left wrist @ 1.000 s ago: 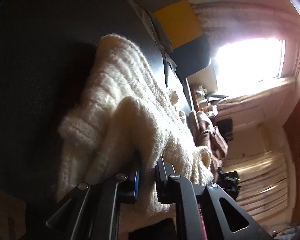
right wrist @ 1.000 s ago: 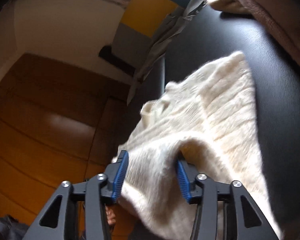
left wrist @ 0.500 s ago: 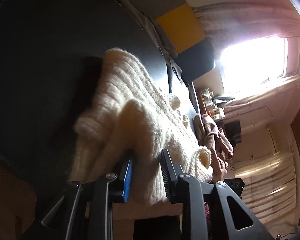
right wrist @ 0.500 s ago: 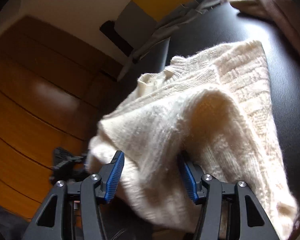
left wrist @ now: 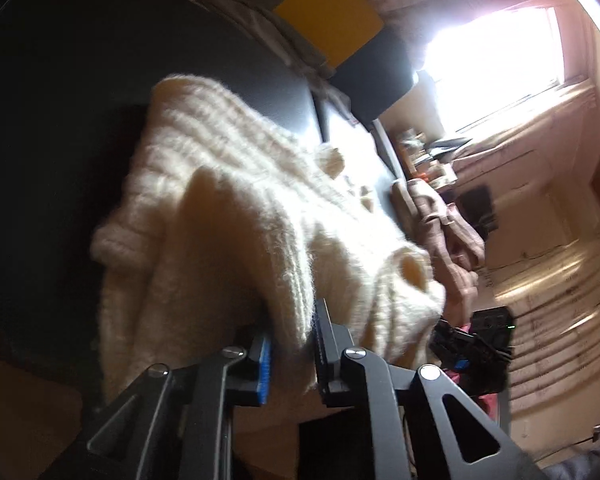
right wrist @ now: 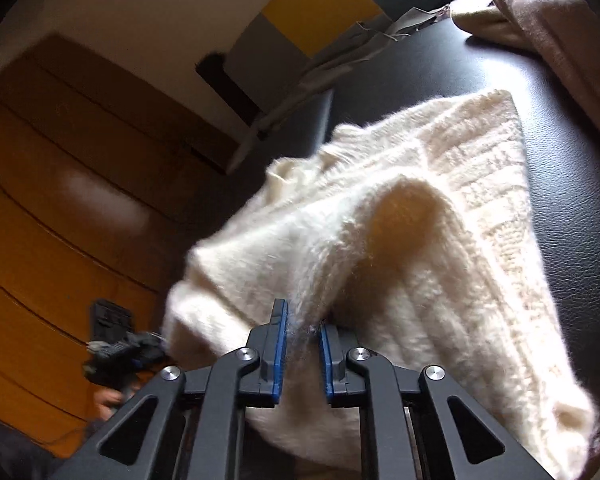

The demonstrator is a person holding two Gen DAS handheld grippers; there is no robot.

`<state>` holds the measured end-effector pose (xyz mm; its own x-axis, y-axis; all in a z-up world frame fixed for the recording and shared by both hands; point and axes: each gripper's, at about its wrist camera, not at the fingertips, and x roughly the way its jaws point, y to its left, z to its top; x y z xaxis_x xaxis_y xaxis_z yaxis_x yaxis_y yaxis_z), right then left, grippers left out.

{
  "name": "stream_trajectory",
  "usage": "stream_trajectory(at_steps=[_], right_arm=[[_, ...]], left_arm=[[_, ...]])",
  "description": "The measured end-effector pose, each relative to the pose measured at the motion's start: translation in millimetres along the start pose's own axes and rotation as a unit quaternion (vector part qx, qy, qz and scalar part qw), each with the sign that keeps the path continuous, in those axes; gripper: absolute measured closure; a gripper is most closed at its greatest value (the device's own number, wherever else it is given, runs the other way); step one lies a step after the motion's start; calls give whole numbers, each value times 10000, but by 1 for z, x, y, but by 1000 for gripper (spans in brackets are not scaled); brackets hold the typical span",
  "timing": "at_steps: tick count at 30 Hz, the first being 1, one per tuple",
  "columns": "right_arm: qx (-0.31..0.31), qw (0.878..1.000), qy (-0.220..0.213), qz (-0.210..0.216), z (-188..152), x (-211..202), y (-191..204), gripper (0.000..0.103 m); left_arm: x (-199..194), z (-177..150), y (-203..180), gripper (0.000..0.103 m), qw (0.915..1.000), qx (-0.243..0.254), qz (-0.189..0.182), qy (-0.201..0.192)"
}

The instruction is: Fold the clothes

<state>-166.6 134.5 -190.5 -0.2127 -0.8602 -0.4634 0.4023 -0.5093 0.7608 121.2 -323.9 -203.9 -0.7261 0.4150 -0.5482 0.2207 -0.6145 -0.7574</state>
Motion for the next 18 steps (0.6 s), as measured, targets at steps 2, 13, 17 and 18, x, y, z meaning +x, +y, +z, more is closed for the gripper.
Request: stream_trajectory(at_steps=[2, 13, 17, 18], right_arm=[[242, 9988, -177, 381, 4, -8, -4, 88], [900, 9860, -1029, 959, 51, -17, -24, 88], [1102, 9814, -1374, 765, 71, -22, -42, 88], [1136, 9809, -1427, 676, 75, -23, -46, 88]], left_arm=[[-10, 7, -4, 91, 9992, 28, -353, -169], [-3, 75, -12, 93, 9942, -49, -925, -545], [15, 100, -10, 96, 9938, -165, -907, -620], [20, 105, -7, 96, 9940, -211, -880, -617]])
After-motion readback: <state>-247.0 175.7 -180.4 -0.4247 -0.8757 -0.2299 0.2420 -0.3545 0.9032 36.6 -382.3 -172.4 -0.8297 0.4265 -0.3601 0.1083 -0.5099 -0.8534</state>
